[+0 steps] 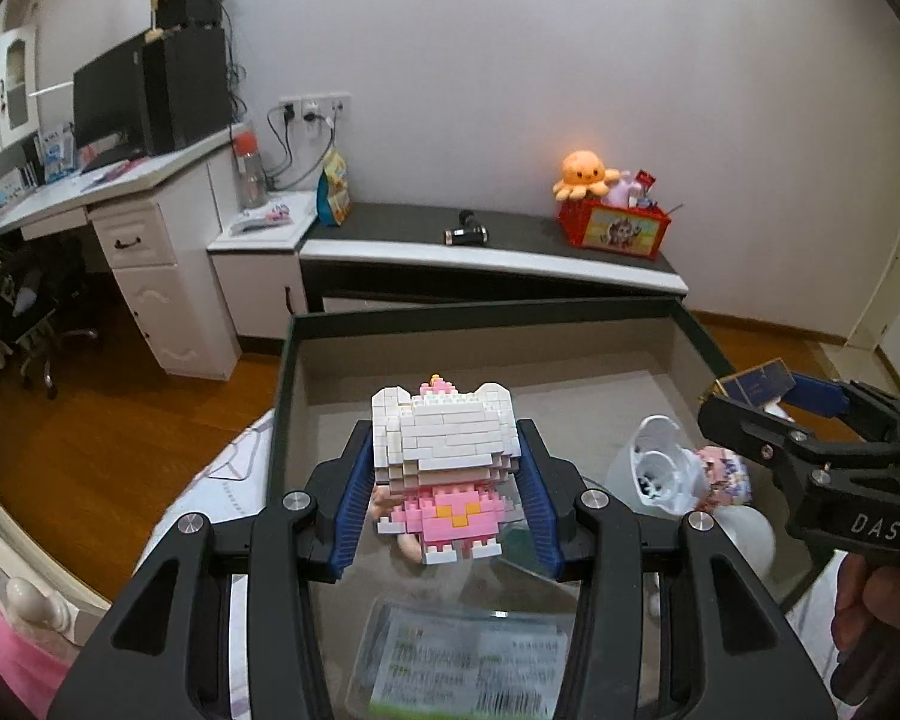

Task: Organize rigid objects
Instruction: 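Carry the block figure and blue box into the pink box and open both tools, then withdraw both tools from the pink box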

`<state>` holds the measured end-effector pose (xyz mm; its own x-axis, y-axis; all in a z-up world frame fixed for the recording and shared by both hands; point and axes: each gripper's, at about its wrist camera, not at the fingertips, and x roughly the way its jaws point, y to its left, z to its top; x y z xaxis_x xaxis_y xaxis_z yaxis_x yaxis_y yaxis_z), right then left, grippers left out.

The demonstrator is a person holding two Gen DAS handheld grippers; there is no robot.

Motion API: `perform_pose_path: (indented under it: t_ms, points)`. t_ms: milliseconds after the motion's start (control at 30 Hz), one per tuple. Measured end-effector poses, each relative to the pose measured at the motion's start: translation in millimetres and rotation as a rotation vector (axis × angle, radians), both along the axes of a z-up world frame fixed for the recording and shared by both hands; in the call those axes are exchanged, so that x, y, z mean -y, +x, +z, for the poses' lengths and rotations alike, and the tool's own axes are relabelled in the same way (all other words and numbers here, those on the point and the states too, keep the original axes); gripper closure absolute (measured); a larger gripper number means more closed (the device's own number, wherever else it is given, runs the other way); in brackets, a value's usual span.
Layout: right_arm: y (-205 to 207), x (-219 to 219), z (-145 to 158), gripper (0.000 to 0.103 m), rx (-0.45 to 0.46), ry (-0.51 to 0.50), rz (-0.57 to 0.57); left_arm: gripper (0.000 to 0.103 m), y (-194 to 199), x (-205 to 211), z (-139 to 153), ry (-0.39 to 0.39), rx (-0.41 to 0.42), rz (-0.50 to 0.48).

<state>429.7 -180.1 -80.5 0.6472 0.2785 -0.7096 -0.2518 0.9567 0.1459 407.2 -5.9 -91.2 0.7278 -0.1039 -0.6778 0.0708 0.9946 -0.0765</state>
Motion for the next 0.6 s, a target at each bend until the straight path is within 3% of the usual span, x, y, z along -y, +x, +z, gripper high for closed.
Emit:
perform_pose_path:
  t_ms: [67,133,200,267,600]
  points:
    - [8.6,0.5,-3.6,0.019,-0.016,0.006,0.002,0.056,6.4,2.1,-6.2,0.004,-0.022,0.001]
    - [14.3,-1.0,-8.8,0.017,-0.038,0.010,0.014,0.046,10.0,2.3,-10.0,0.012,-0.038,0.009]
    - [16.5,-0.7,-12.4,0.015,-0.050,0.012,0.016,0.016,6.7,2.2,-10.1,0.013,-0.036,0.016]
    - [15.1,0.2,-14.5,0.012,-0.060,0.015,0.016,0.005,-0.4,-0.6,-5.3,0.027,0.000,0.032]
    - [-29.2,18.9,17.7,0.010,0.009,0.074,-0.061,0.000,-43.8,-16.1,18.7,0.013,0.048,0.073]
